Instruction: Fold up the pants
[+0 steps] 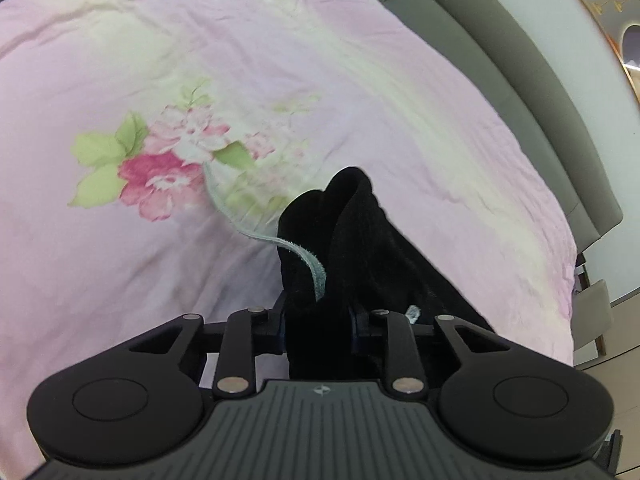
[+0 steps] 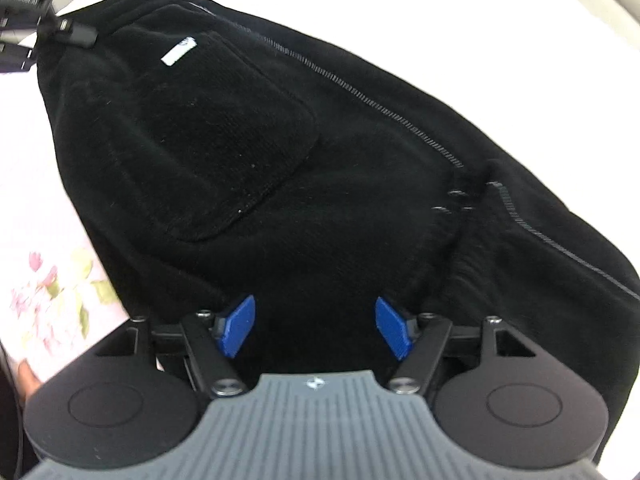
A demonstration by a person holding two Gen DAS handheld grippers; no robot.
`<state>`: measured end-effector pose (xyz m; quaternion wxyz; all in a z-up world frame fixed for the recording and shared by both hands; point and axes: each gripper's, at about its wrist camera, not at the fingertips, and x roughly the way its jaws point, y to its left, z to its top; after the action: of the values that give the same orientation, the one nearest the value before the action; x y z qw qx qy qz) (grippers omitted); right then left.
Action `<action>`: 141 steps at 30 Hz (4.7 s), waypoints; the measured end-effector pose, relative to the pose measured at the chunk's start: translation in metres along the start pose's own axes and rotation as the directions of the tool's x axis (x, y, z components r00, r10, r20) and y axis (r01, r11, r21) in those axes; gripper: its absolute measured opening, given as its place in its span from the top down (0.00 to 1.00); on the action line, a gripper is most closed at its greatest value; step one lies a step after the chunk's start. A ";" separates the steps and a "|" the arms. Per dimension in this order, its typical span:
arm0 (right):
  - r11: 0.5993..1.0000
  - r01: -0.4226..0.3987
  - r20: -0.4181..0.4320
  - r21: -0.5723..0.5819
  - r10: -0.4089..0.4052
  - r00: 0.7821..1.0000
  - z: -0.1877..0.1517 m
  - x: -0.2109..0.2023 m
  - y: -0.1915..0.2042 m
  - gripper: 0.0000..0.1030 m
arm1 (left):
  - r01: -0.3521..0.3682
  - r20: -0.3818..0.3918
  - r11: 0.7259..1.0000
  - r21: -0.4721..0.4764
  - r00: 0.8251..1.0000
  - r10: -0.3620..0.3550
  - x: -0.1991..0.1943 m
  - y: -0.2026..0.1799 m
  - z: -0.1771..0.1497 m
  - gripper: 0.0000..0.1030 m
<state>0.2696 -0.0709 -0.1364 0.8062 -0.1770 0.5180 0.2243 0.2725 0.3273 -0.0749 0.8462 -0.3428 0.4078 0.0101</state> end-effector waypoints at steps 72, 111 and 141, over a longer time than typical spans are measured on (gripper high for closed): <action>0.675 -0.327 0.288 0.661 0.174 0.942 -0.073 -0.012 -0.257 0.59 | -0.037 -0.138 0.875 0.483 0.983 0.117 0.150 -0.214 -0.141 0.41; 0.507 -0.385 0.288 0.771 0.262 0.921 -0.138 0.004 -0.288 0.44 | -0.051 -0.144 0.807 0.588 0.975 0.167 0.167 -0.244 -0.153 0.40; 0.627 -0.164 0.192 0.761 0.023 0.981 -0.134 -0.048 -0.345 0.79 | -0.004 -0.097 0.759 0.651 0.991 0.088 0.198 -0.306 -0.134 0.66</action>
<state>0.3391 -0.4372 -0.1279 0.8310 0.2319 0.5043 0.0359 0.4033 -0.0375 -0.0959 0.8855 -0.0186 0.4452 -0.1318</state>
